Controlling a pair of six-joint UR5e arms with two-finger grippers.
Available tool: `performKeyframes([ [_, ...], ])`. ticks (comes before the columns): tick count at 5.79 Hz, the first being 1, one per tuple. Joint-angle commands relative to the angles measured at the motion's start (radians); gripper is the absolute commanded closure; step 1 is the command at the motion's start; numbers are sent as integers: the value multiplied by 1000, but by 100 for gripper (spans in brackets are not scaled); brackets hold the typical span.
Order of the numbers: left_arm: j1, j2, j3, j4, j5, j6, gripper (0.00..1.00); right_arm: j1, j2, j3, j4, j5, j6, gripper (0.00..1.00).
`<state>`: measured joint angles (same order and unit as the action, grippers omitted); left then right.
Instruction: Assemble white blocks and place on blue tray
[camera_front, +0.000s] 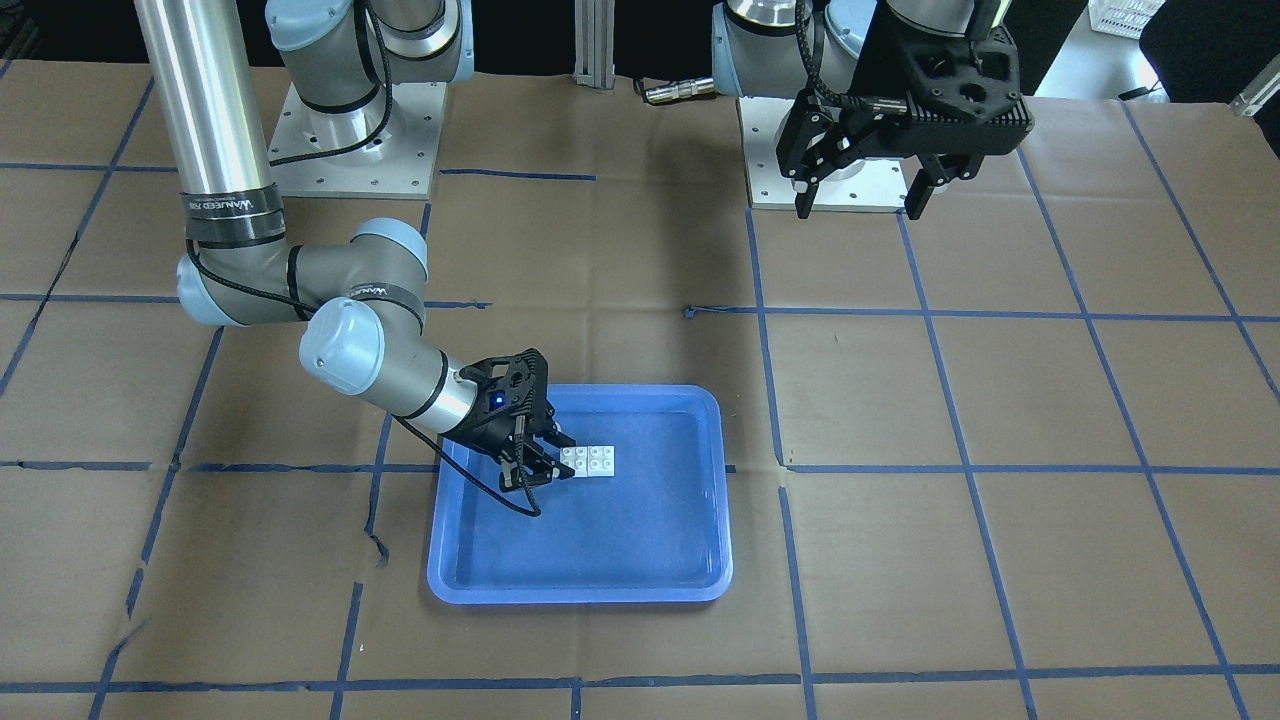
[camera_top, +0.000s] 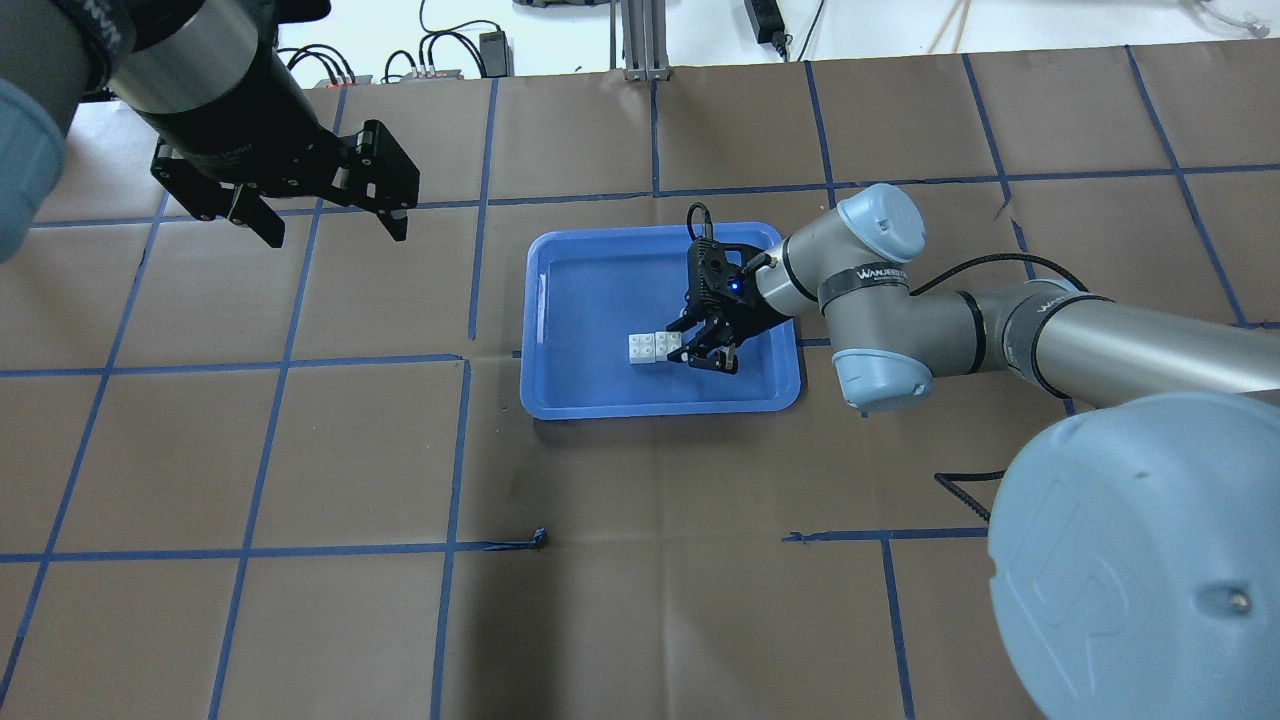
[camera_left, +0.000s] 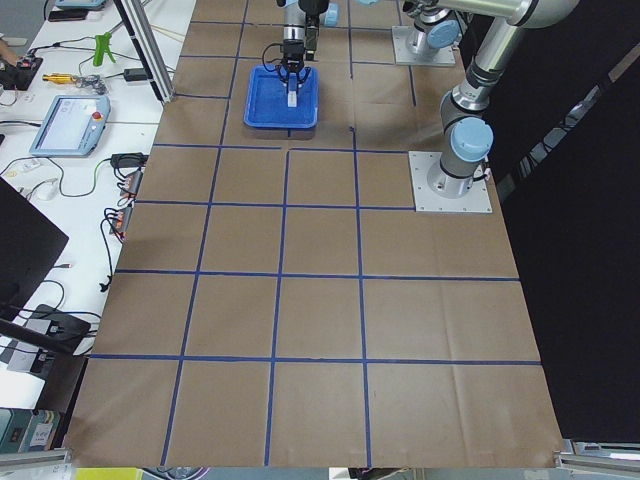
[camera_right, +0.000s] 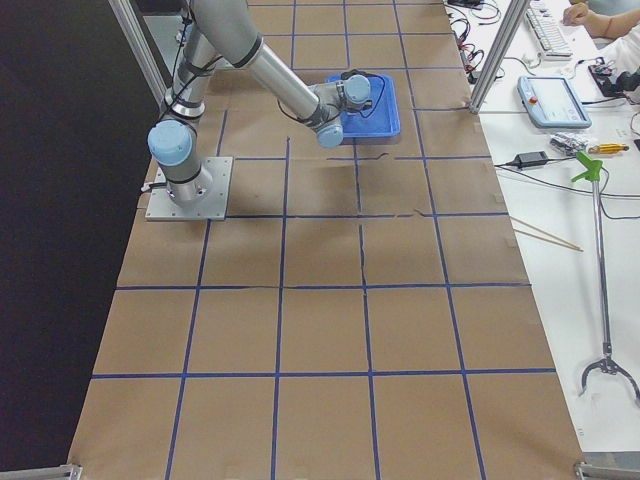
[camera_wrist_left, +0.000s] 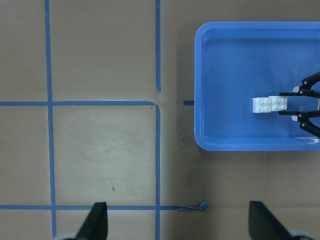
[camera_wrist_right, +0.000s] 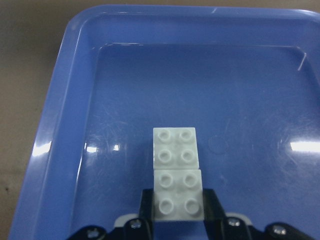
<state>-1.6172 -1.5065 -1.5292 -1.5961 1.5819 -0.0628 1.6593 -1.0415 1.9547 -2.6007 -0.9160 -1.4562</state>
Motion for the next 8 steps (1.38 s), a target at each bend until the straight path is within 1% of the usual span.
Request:
performKeyframes([
  [1,9,2,9,-4,1,9,1,1,0,3,-2,0,26,64],
  [2,29,0,0,1,-8,12,1,2,0,3,-2,0,27,64],
  [3,33,2,1,5,-5,12,1,1,0,1,-1,2,30,61],
  [4,37,9,-6,7,-2,12,1,1,0,1,1,3,30,47],
  [6,37,15,-11,10,6,12,1,2,1,0,1,5,49,24],
  [7,37,15,-11,10,6,12,1,1,0,-2,1,5,53,4],
  [8,40,15,-11,12,6,11,1,1,-6,-5,1,-4,100,1],
])
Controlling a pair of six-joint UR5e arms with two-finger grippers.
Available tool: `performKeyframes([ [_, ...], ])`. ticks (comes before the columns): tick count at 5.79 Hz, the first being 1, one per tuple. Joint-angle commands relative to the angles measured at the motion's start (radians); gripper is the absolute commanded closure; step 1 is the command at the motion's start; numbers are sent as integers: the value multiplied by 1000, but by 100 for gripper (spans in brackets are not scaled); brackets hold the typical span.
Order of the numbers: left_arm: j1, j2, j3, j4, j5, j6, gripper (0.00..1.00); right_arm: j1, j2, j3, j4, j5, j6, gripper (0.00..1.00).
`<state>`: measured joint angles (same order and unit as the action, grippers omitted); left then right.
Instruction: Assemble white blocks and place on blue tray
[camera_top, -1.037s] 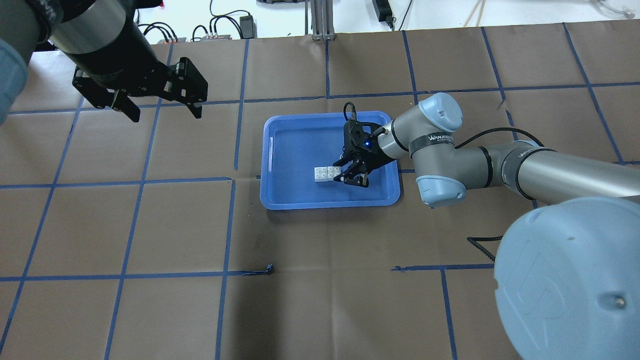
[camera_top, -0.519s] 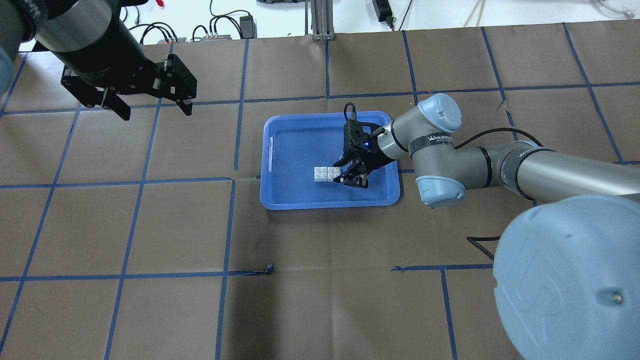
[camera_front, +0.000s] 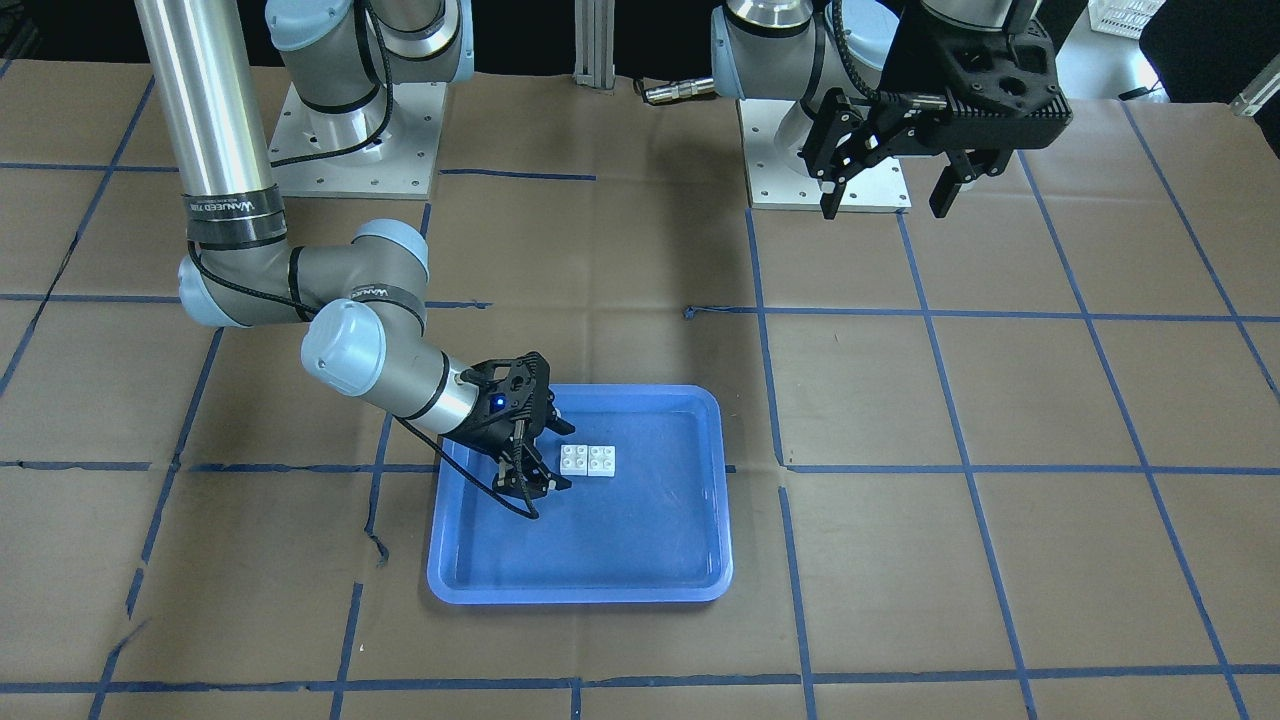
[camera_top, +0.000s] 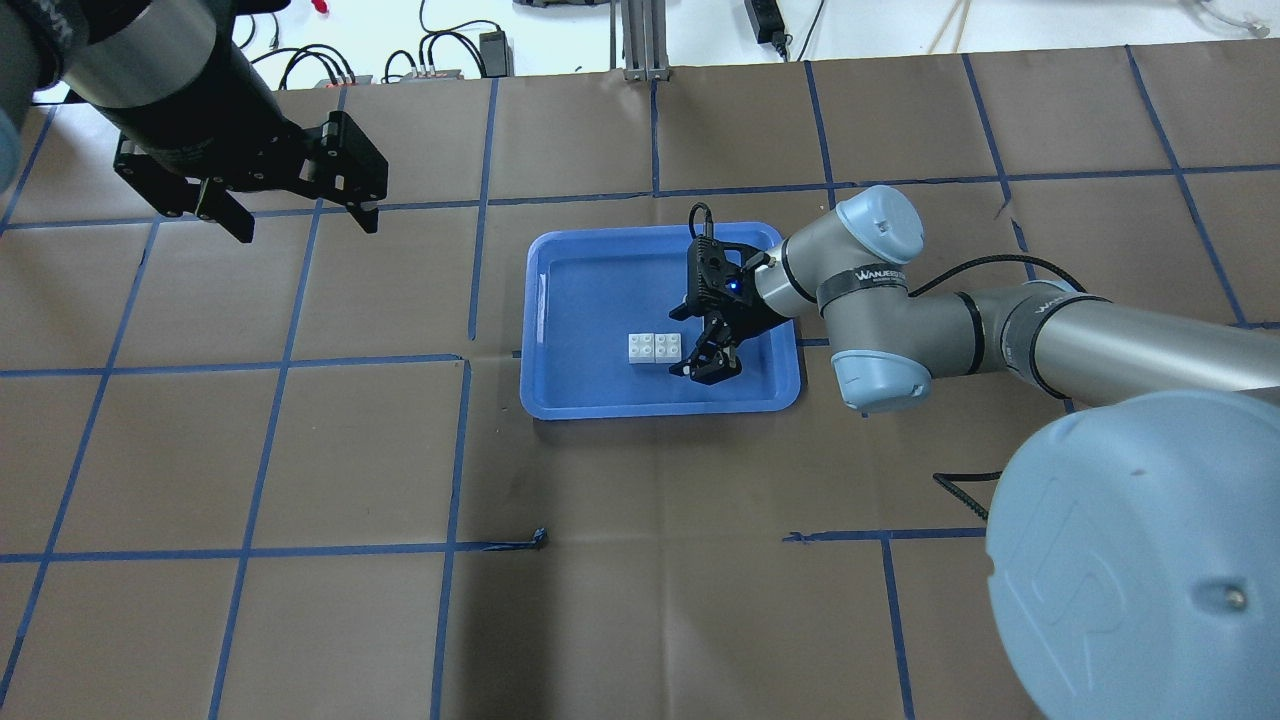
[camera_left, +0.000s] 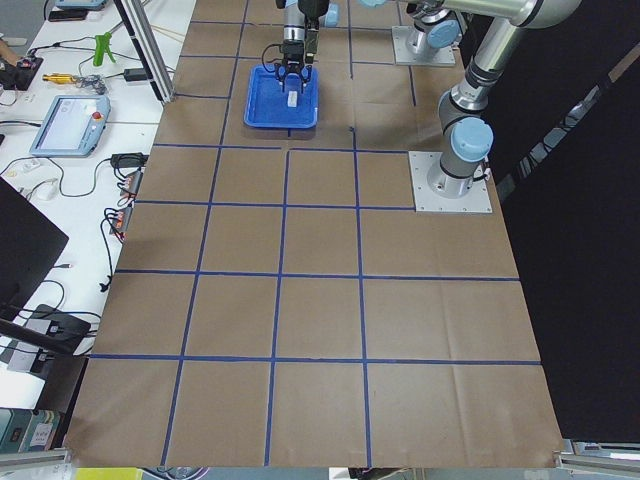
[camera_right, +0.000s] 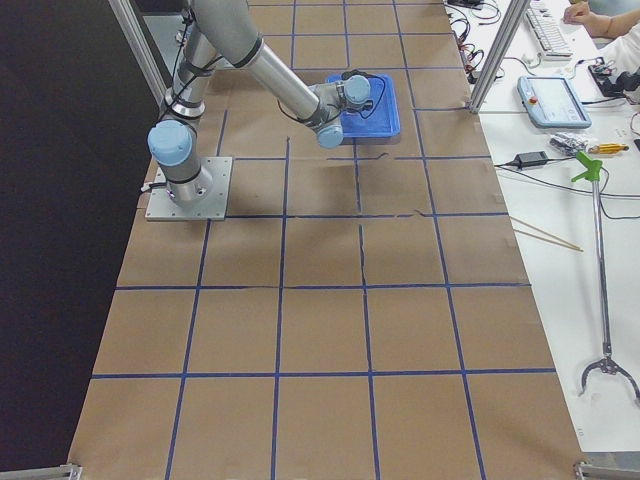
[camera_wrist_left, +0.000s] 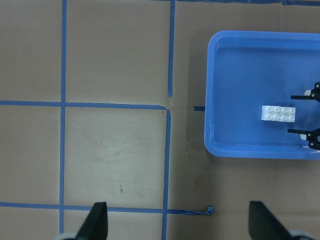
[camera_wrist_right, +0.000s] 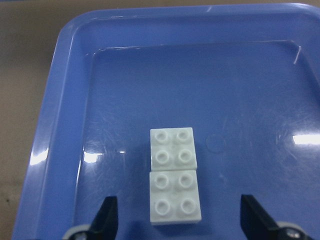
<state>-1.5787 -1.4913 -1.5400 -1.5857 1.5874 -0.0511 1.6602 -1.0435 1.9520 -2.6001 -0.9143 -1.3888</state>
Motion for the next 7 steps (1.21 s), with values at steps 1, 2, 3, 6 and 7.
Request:
performKeyframes([
  [1,0,0,0,1,0,-1,1,-2,-18,-10,5,-21,95,0],
  [2,0,2,0,1,0,-1,1,-10,-41,-12,17,-76,159,0],
  [3,2,0,0,1,0,-1,1,-10,-85,-12,46,-174,306,0],
  [6,0,0,0,1,0,-1,1,-25,-228,-12,291,-467,509,0],
  [7,0,2,0,1,0,-1,1,-54,-272,-18,367,-542,619,0],
])
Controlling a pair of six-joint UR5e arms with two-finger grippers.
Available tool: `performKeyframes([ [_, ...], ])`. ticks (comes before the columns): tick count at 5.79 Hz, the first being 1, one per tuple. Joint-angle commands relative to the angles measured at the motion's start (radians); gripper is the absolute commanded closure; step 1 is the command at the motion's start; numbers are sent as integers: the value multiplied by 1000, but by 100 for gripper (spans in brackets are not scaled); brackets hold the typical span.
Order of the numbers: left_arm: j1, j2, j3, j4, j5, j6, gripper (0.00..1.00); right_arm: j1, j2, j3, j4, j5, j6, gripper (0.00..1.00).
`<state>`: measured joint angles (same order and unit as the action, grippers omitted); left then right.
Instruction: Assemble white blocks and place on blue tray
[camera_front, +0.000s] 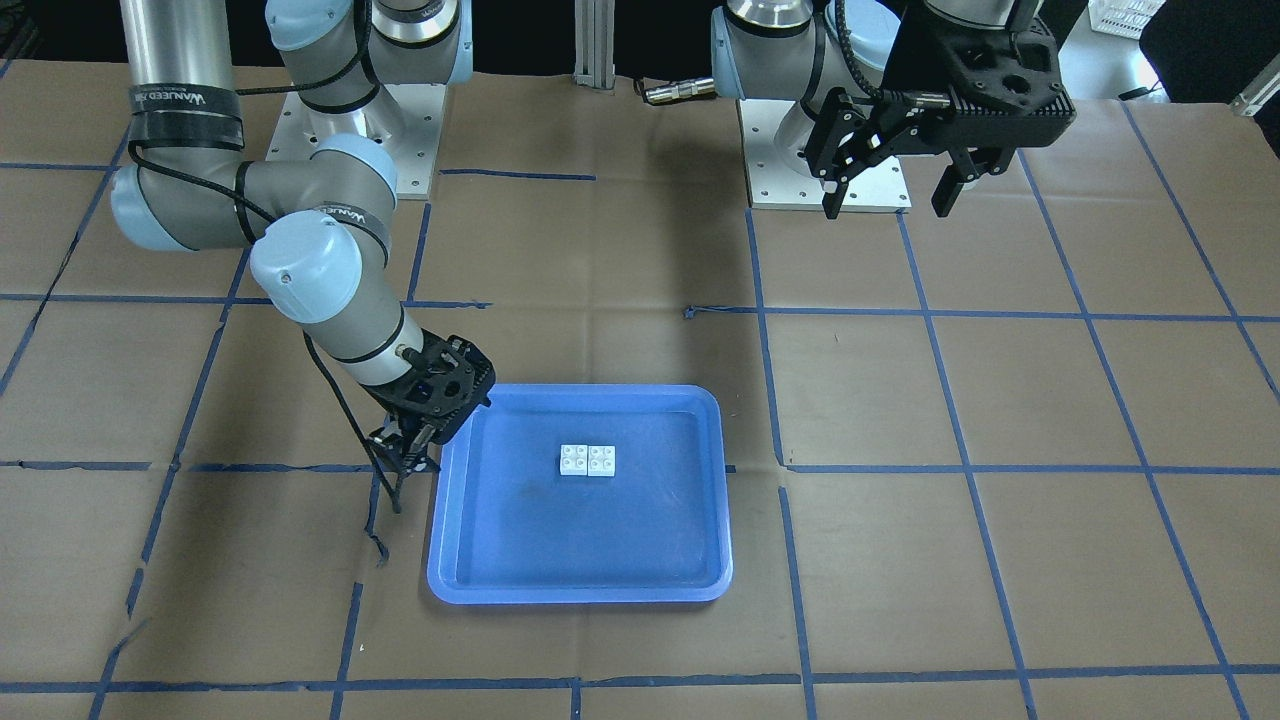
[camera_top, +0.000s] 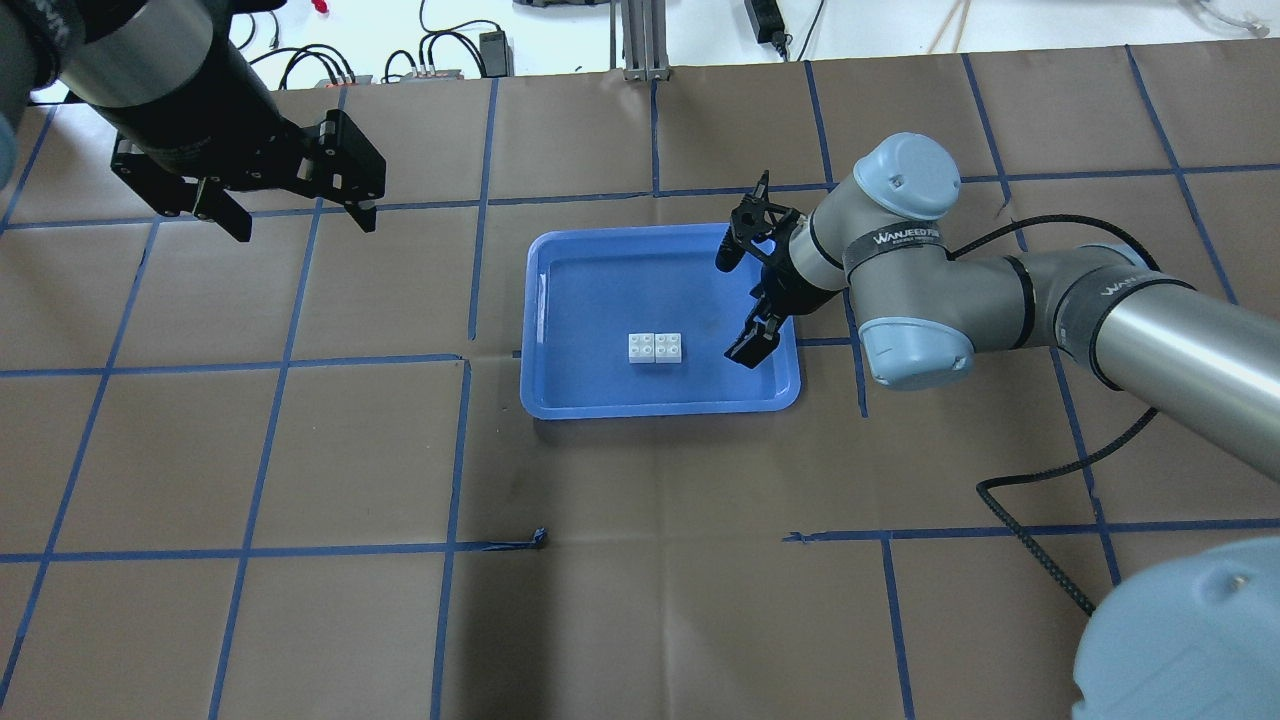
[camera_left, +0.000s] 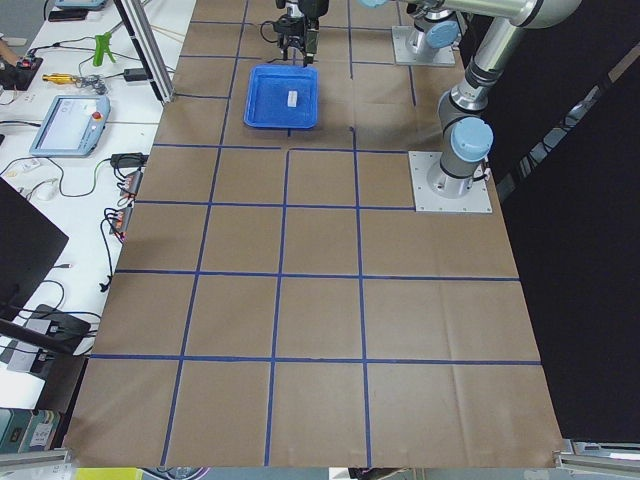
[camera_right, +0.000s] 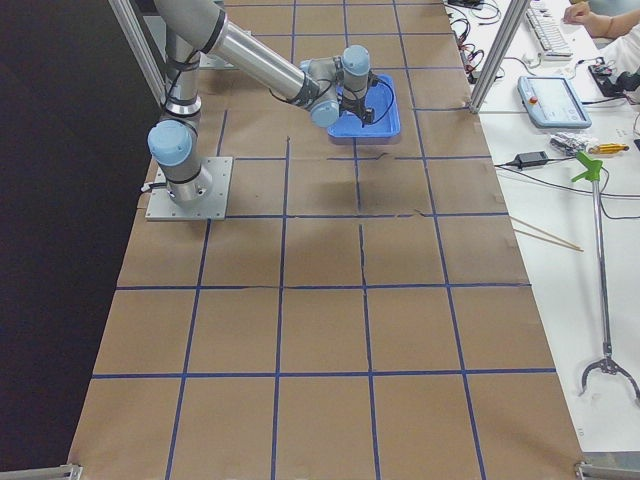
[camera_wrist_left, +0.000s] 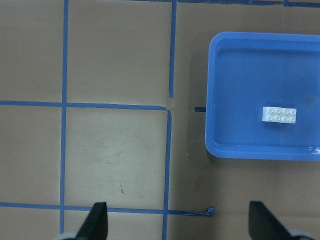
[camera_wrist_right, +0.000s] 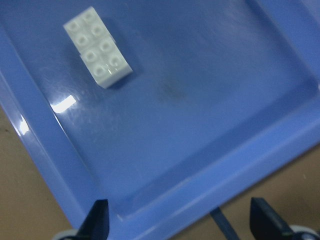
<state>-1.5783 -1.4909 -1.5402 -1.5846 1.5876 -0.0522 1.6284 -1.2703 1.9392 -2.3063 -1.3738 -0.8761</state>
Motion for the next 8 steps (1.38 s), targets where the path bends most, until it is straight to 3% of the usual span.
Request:
performKeyframes([
  [1,0,0,0,0,0,0,1,-60,-98,-22,175,-129,246,0],
  [3,0,1,0,0,0,0,1,-84,-226,-89,398,-213,642,0],
  [6,-6,1,0,0,0,0,1,-55,-297,-320,814,-205,896,0],
  [8,-3,-6,-3,9,0,0,1,-21,-296,-342,825,-203,896,0],
])
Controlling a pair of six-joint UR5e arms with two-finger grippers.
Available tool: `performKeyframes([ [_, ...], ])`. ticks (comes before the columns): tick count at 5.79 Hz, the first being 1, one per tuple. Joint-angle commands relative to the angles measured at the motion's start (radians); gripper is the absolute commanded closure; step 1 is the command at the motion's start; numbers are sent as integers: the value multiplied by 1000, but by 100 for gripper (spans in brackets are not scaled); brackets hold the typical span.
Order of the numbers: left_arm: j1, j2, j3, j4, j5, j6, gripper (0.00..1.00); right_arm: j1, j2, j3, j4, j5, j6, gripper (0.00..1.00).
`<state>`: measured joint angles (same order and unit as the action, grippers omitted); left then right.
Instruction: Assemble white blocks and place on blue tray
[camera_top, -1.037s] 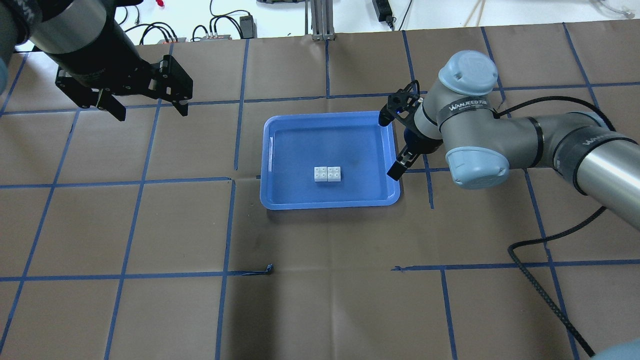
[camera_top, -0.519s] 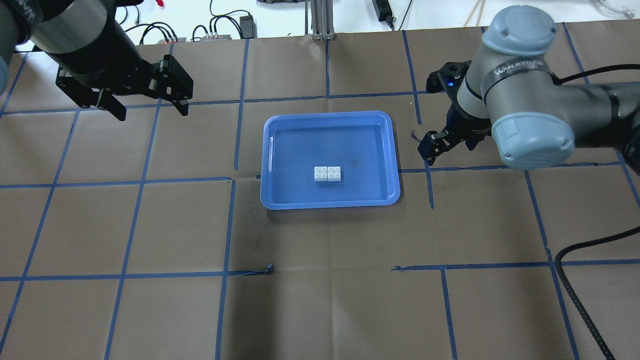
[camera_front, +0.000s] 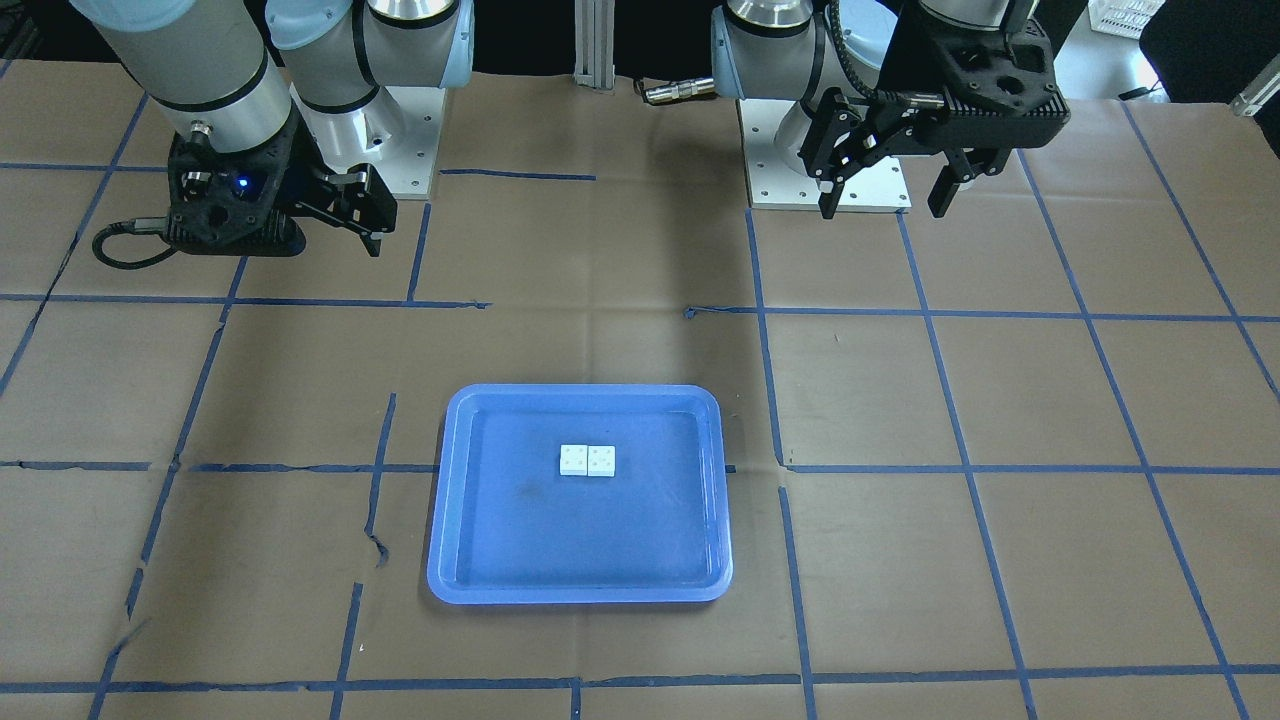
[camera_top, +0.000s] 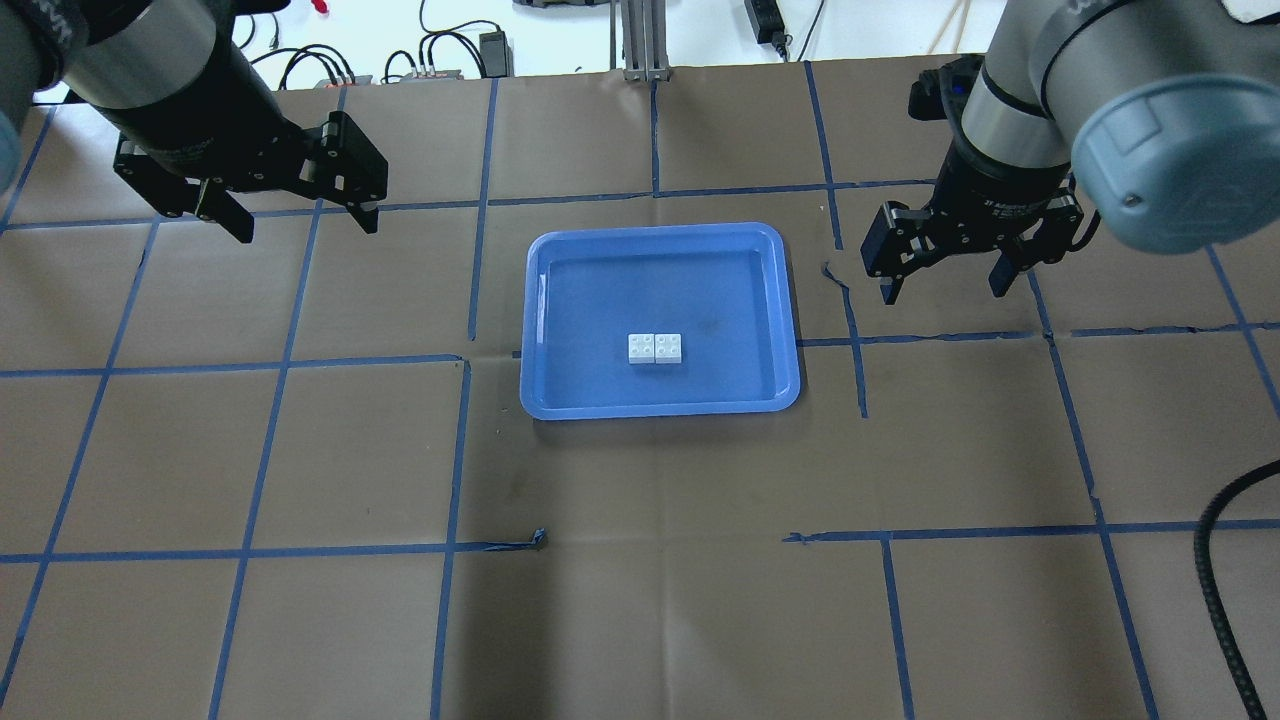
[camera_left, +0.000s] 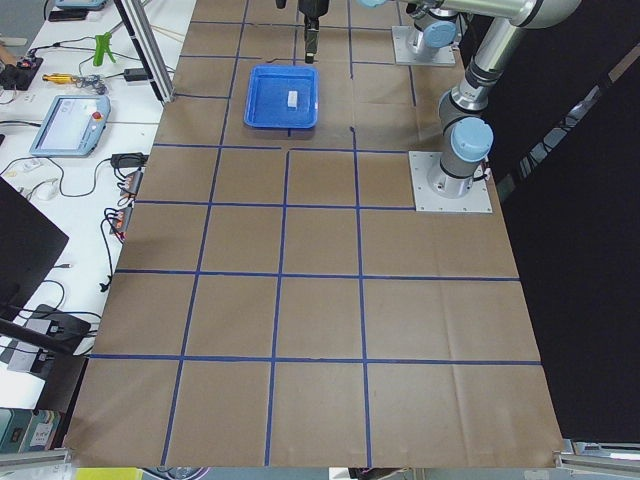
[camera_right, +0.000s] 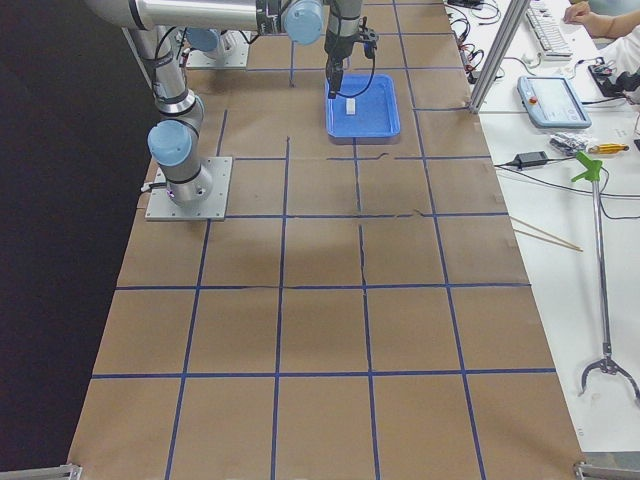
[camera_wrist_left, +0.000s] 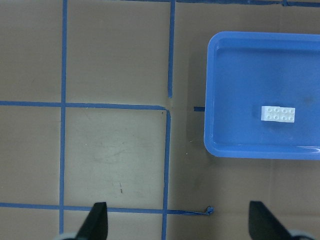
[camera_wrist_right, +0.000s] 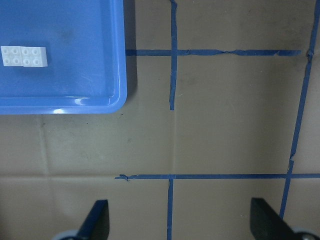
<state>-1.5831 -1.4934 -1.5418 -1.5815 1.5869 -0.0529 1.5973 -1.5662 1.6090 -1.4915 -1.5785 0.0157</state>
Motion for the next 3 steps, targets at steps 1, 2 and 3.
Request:
performKeyframes([
  [1,3,1,-1,5,4,2,1,4,-6,-27,4,0,-6,0],
  [2,2,-1,0,6,-1,1,1,4,-6,-29,-12,2,3,0],
  [3,3,-2,0,8,-1,-2,1,-2,-14,-31,-15,-9,-3,0],
])
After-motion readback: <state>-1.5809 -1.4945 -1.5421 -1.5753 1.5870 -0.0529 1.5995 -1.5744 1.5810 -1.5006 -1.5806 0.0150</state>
